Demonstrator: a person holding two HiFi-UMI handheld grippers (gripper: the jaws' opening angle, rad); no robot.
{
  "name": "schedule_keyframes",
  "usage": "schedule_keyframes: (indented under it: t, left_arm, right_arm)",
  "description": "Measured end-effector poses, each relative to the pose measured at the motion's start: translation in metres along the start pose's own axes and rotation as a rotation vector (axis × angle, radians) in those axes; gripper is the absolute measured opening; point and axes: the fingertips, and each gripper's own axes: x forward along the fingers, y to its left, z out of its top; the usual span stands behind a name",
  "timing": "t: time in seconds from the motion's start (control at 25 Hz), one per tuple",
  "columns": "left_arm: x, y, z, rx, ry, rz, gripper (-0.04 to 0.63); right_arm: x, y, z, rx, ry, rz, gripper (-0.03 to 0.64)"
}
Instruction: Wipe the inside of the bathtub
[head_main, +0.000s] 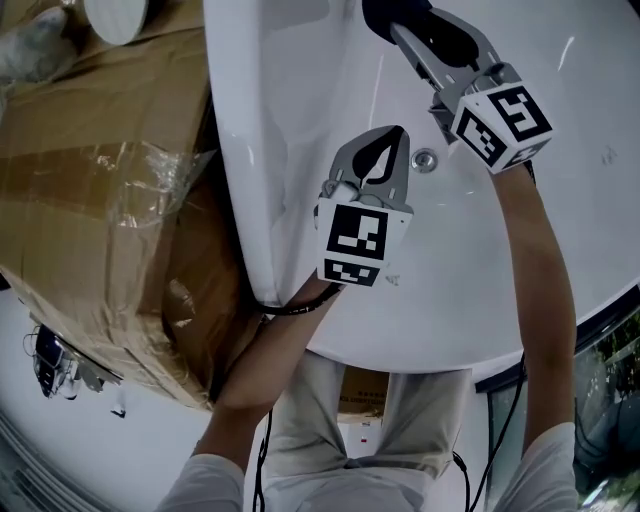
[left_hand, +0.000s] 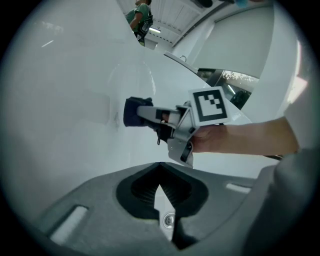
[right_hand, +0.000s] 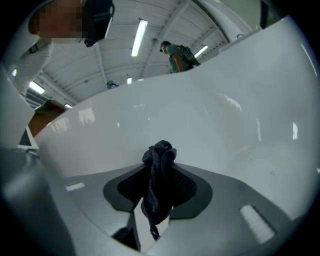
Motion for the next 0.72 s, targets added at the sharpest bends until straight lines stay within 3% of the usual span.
schedule_keyframes:
  t: [0.12,0.32,0.72]
  left_arm:
    - [-0.003,0.005,0.005,-0.017,-0.015,0.021,0.000]
    - [-0.013,-0.002,-0.003,-0.016,-0.006,0.021,0.000]
    - [-0.033,-0.011,-0.016,-0.062,-0.020,0.052,0.000]
  right_arm:
    - [-0.007,0.019,0.044,-0.047,-0.081,0.058,0.121]
    - [-0.016,0.057,0.088,-0.005,-0.205,0.181,0.120]
    - [-0.013,0.099,0.095,-0.186,-0.186,0.333,0.120]
